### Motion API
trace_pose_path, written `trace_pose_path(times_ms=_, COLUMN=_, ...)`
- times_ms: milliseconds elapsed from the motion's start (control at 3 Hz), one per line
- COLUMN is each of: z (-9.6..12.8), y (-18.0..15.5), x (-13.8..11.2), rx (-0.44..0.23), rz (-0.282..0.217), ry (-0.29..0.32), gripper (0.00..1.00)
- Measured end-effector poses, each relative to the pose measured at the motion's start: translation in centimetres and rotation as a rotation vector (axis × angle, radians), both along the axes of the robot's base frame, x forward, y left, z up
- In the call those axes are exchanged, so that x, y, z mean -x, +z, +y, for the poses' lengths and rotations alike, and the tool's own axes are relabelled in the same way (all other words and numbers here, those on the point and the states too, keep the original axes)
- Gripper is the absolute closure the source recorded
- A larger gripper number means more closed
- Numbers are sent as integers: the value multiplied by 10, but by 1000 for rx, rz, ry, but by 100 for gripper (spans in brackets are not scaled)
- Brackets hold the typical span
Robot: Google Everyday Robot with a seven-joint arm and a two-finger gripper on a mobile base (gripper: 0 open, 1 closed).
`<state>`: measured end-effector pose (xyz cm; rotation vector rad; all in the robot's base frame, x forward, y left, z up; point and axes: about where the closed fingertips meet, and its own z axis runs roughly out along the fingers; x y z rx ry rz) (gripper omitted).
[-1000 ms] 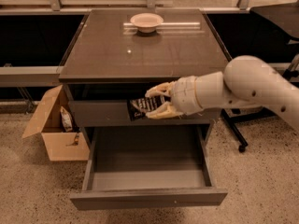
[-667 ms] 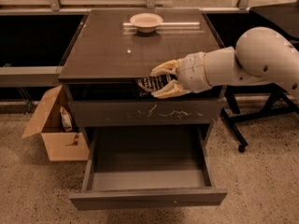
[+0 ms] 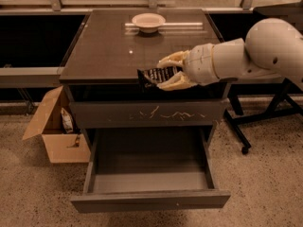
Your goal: Pick rxbar chocolate from middle drawer and place on counter
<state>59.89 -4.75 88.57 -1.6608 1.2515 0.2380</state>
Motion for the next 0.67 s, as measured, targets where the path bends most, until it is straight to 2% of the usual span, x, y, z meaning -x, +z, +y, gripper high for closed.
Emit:
trace_pose_path(times_ms=333, z=-10, y=18, x=-19, rx=-21, rz=-5, ry=-32, gripper=100)
trace_pose_path(times_ms=667, z=-30, y=35, x=-60, rx=-92, rz=-2, ry=-124, gripper=100)
